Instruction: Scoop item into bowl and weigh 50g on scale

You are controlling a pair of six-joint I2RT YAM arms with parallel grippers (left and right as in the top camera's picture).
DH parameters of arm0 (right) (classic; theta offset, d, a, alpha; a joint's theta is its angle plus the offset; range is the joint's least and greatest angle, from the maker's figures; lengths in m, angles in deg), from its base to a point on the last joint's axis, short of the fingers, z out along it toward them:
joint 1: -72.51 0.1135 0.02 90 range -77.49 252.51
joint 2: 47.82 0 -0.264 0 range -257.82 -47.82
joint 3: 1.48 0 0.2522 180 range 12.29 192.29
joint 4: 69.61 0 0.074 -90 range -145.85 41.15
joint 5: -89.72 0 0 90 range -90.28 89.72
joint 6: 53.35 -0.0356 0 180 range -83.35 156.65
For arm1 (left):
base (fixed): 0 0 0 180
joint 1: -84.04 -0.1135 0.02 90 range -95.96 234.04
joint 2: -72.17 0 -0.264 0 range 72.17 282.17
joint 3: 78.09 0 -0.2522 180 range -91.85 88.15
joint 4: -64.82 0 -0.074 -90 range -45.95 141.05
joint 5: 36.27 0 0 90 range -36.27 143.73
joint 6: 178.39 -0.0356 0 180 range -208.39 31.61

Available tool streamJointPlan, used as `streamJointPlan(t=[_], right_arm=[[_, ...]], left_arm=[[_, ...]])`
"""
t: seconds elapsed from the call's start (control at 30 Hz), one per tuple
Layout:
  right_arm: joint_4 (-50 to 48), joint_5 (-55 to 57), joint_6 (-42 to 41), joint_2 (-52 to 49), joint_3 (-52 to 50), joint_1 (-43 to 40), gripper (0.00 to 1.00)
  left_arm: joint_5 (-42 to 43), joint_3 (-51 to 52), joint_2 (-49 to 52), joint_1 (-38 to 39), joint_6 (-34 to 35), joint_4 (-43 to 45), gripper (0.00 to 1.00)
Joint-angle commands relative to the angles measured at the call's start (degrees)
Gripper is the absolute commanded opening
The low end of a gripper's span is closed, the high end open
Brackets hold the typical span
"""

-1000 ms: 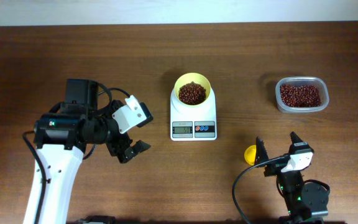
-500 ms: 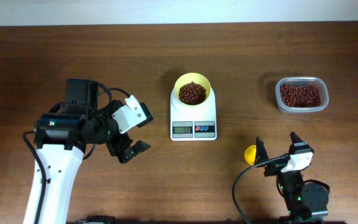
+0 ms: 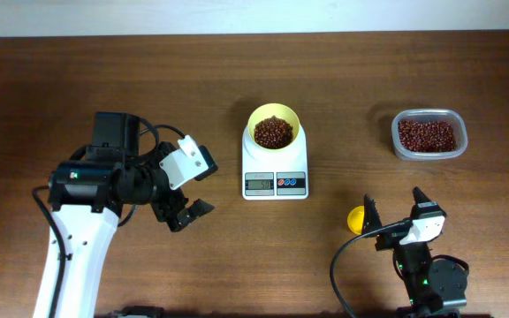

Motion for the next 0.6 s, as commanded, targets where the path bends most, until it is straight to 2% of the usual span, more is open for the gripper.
streamJointPlan(t=[0.0, 0.2, 0.33, 0.4, 0.47, 0.5, 0.57], right_arm=[[0.22, 0.94, 0.44, 0.48, -0.42, 0.52, 0.99], [0.24, 0.94, 0.44, 0.48, -0.42, 0.52, 0.99], [0.24, 0.92, 0.44, 0.48, -0.42, 0.52, 0.99], [0.24, 0.94, 0.44, 0.48, -0.42, 0.52, 0.99], [0.22, 0.94, 0.44, 0.48, -0.42, 0.52, 0.99], [0.24, 0.94, 0.44, 0.48, -0.42, 0.52, 0.99], [0.24, 0.94, 0.44, 0.48, -0.42, 0.52, 0.99]], left_arm=[[0.39, 0.04, -0.76, -0.35, -0.68, -0.11, 0.99], [0.42, 0.04, -0.76, -0.35, -0.68, -0.11, 0.99], [3.37, 0.04, -0.76, -0.35, -0.28, -0.07, 0.99], [2.49, 0.04, -0.76, -0.37, 6.78, 0.87, 0.99], [-2.1, 0.04, -0.79, -0.37, 19.61, 2.73, 0.99], [-3.91, 0.04, -0.92, -0.37, 23.34, 2.93, 0.99], [-5.86, 0.04, -2.43, -0.37, 25.57, 2.93, 0.99]])
